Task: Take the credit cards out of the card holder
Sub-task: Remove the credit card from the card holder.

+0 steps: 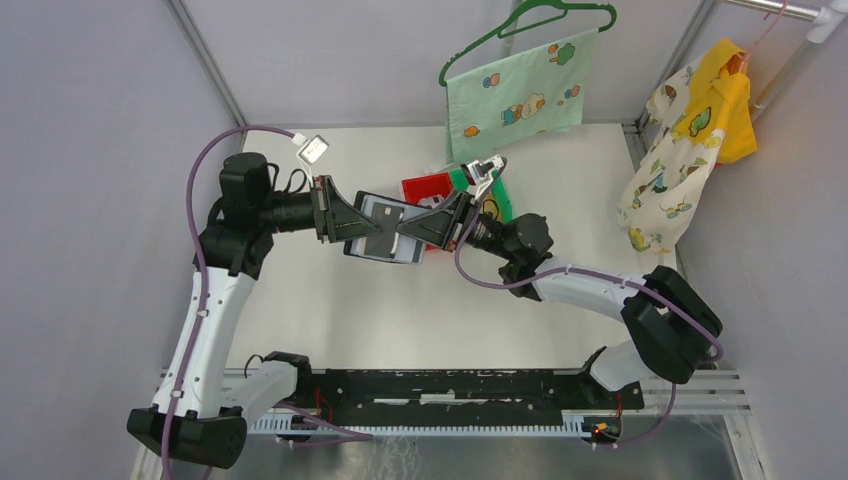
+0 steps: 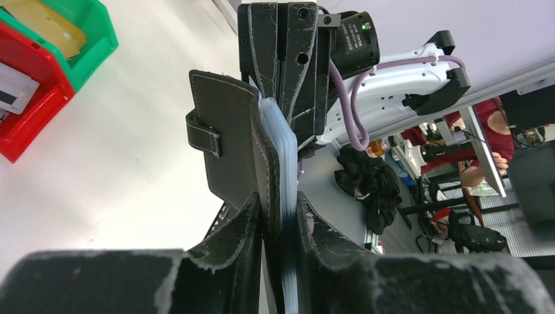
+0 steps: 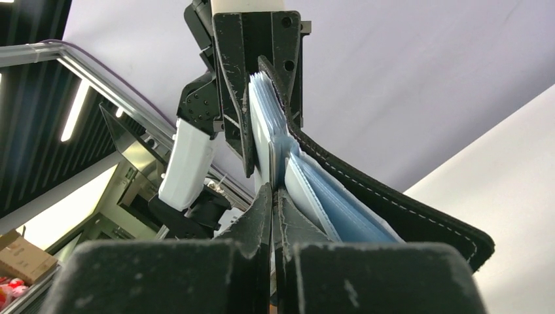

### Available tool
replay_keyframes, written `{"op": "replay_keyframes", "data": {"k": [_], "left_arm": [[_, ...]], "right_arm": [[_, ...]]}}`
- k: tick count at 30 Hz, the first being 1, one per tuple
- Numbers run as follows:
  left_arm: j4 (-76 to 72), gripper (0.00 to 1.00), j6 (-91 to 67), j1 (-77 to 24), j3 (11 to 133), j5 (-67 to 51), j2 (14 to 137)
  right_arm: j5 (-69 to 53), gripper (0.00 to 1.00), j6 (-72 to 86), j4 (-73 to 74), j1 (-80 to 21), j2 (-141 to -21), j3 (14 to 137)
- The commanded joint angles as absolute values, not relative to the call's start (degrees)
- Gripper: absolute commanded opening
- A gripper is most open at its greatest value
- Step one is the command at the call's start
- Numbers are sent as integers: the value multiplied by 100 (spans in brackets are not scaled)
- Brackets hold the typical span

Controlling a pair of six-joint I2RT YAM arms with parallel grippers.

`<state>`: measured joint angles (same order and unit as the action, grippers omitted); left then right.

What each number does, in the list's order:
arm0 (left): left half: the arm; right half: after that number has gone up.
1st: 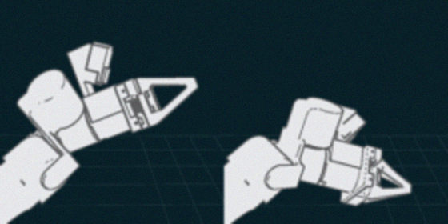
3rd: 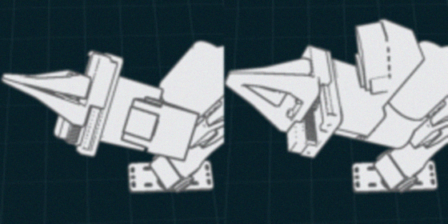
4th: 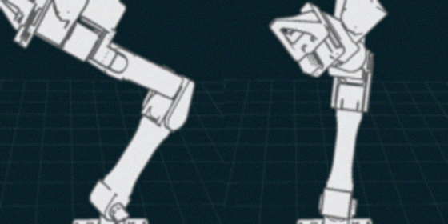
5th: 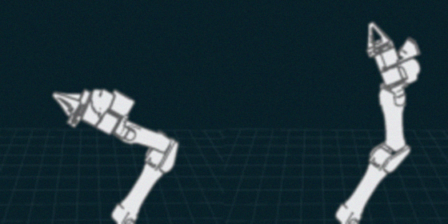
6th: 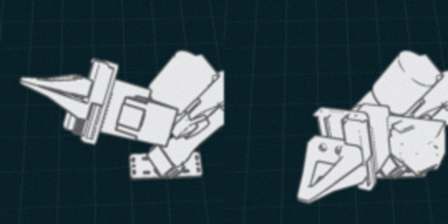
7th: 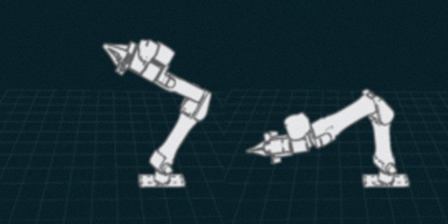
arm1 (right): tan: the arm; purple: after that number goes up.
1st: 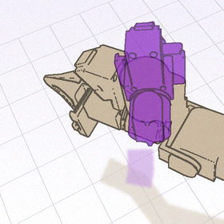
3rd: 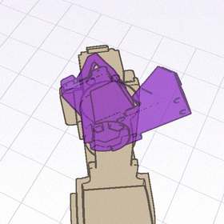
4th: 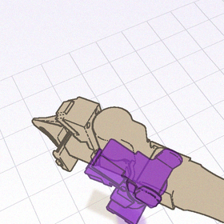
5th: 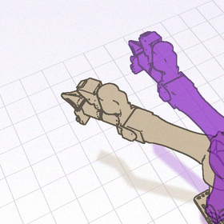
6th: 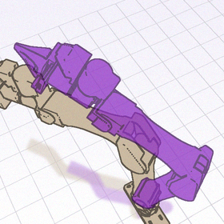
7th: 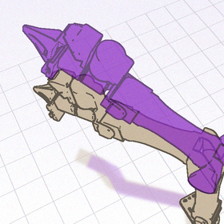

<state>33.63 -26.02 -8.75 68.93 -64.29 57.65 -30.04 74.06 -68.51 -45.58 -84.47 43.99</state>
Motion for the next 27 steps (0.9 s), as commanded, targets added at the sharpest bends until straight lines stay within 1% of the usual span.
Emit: {"op": "replay_keyframes", "data": {"k": [1,4,7,9,15,17,20,27], "left_arm": [[2651,25,-3221,-916,6958,-7032,5658],[2397,32,-3456,-910,6934,-7108,5635],[2324,33,-3491,-924,6932,-7112,5610],[2209,29,-3605,-918,6884,-7094,5593],[2029,14,-3719,-914,6768,-7032,5562],[2016,13,-3743,-912,6780,-7031,5576],[1998,14,-3768,-914,6803,-7031,5573],[1979,22,-3797,-910,6824,-7066,5574]], "right_arm": [[-3211,0,7477,-7292,-4552,-8421,4252],[-3208,0,7473,-7343,-4553,-8420,4142],[-3189,0,7478,-7379,-4553,-8403,4062],[-3177,0,7486,-7391,-4552,-8392,4035],[-3121,0,7506,-7497,-4553,-8354,3938],[-3132,0,7498,-7497,-4552,-8333,3905],[-3107,0,7483,-7511,-4553,-8316,3795],[-3068,0,7487,-7574,-4553,-8320,3661]]}}
